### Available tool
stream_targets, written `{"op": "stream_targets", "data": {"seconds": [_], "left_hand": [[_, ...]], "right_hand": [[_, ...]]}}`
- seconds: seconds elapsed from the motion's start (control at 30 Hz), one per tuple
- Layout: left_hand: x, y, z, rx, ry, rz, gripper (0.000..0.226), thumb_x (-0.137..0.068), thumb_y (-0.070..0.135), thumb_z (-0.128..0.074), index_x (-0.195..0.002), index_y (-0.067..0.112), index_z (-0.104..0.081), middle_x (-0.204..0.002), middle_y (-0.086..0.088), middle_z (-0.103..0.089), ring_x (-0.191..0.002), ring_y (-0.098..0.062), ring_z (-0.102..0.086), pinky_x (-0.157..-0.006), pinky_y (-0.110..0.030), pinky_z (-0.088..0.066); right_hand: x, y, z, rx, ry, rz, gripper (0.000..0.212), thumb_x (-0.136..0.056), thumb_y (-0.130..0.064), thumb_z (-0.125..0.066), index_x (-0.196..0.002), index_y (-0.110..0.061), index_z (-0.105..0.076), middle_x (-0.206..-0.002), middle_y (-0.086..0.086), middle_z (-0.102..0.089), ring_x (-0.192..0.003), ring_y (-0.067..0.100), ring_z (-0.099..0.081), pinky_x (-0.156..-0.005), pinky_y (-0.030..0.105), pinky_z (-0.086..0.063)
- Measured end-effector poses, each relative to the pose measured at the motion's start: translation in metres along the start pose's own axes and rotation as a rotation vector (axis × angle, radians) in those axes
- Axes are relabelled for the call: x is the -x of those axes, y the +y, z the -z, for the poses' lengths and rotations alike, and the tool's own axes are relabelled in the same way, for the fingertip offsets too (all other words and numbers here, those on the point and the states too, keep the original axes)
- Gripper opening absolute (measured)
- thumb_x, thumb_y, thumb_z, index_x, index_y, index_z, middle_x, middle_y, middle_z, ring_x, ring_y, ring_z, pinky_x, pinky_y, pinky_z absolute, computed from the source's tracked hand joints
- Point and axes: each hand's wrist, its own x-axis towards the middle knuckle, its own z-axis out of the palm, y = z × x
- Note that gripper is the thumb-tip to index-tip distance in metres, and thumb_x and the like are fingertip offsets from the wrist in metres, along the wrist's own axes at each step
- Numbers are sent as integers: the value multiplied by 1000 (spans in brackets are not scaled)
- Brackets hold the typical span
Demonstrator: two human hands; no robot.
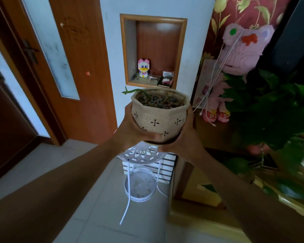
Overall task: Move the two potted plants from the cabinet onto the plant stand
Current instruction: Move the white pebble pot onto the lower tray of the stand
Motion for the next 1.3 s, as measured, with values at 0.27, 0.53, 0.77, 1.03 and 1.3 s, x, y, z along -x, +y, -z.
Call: {"op": "stream_targets", "data": {"seconds": [0.27, 0.53, 0.77, 1.03, 1.3], "left_hand": [[44, -59, -9, 5, 11, 83, 129, -30, 20, -85, -141, 11, -21, -140, -11, -42, -127, -18, -46, -92, -28, -52], [79, -151, -41, -10, 53, 154, 123, -40, 4, -89, -140, 17, -19, -137, -3, -45, -124, -9, -48, -96, -29, -51], [109, -232, -68, -17, 84, 161, 122, -39, 5, -87, -140, 14, -20, -137, -2, -45, -125, -12, -47, -95, -27, -50], [136, -335, -84, -43, 109, 184, 117, -45, -6, -88, -137, 18, -21, -122, 12, -47, -106, 11, -50, -74, -6, -49], [149, -432, -98, -60, 103, 140, 121, -46, -6, -88, -141, 17, -16, -137, -1, -42, -124, -10, -46, -91, -23, -53]], "right_hand": [[54, 45, -34, -32, 8, -57, 146, -41, -5, -92, -146, -14, 9, -133, -28, -27, -118, -25, -33, -87, 0, -38], [103, 124, -46, 60, -41, -55, 148, -39, -11, -93, -146, -18, 9, -127, -45, -27, -115, -28, -33, -83, -3, -38], [150, 205, -72, 90, -46, -25, 144, -37, -16, -89, -146, -17, 4, -127, -54, -22, -119, -24, -33, -83, -3, -37], [194, 291, -110, -4, -70, 28, 138, -40, -15, -87, -147, -17, 1, -127, -51, -26, -120, -23, -32, -81, -5, -37], [226, 383, -144, -18, -94, 63, 141, -38, -5, -89, -146, -13, 1, -126, -49, -29, -119, -22, -35, -80, -3, -40]]}}
